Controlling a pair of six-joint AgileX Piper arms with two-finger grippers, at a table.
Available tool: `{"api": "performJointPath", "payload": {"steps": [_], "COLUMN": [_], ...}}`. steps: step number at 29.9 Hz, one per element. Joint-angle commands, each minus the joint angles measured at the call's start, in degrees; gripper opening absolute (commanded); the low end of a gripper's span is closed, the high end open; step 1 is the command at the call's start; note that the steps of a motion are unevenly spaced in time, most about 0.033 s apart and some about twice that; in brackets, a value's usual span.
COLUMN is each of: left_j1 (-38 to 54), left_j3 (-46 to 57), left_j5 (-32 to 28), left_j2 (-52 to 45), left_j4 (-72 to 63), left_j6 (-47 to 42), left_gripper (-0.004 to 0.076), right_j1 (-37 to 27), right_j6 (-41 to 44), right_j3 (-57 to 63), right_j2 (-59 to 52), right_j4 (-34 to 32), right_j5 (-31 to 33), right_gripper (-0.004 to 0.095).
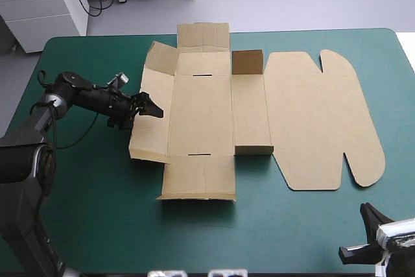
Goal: Fold the box
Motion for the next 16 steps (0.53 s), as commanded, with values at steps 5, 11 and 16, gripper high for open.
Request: {"api": "performJointPath", "payload": {"steps": [5, 11, 16], "left_j1": [-0.21, -0.21, -0.21], "left_j3": [-3.89, -3.89, -3.89], "left_j5": [5.75, 5.75, 5.75], "left_j2": [-2.81, -2.81, -2.81], "left_j4": [-1.51, 1.49, 2.80], "left_j6": [0.43, -0.23, -0.36], "left_gripper": [-0.0011, -0.0008, -0.0008], "right_j1": [0.15, 0.15, 0.15], "right_j6": [-0.39, -0.39, -0.39], "right_j3": [-1.78, -1.78, -1.78], "right_j2": [1.45, 1.45, 1.45], "right_j4": [0.03, 0.03, 0.03], "right_j5": [-4.27, -4.27, -4.27], "right_gripper": [0.0000, 0.0000, 0.0000]}}
